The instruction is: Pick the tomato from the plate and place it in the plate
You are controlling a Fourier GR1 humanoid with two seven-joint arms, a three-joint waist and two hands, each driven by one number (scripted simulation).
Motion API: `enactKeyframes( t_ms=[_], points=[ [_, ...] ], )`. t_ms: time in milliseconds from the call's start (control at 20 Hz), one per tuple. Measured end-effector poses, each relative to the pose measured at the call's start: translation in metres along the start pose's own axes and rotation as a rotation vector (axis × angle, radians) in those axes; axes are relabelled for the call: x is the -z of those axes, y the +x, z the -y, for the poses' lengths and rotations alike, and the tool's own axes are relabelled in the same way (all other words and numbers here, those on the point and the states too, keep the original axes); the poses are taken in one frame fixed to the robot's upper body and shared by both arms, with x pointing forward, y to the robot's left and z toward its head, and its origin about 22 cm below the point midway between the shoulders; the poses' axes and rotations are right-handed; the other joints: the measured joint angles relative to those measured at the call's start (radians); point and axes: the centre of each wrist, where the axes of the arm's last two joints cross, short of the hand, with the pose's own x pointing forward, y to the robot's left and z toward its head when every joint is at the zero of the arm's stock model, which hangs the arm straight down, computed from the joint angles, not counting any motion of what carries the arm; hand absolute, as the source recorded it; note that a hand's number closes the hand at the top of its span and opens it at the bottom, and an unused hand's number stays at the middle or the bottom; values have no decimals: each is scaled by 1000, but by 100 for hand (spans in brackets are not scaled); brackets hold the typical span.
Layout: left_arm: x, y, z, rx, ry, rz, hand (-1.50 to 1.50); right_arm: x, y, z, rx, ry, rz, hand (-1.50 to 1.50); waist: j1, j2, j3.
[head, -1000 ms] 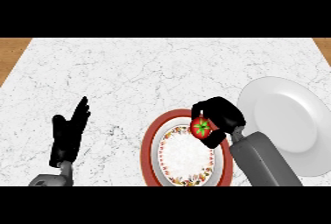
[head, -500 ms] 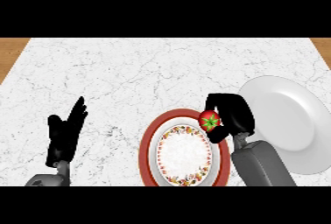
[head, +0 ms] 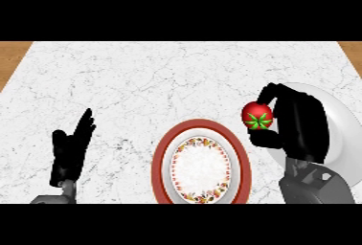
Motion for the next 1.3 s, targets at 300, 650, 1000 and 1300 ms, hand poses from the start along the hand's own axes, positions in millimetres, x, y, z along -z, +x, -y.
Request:
enactKeyframes(
  t_ms=[300,650,1000,1300],
  points=[
    [2,5,5,0,-7,7,0,3,-21,30,3,-106,-124,150,9,4,0],
    [-1,5,2,2,-9,-1,0,27,-63,41,-4,-115,-229,150,15,6,1],
    [2,5,5,6,-8,1,0,51,-111,31,-40,-63,-294,150,17,7,1],
    [-1,1,5,6,-12,5,0,59,-149,14,-30,88,-348,150,19,8,1]
  ],
)
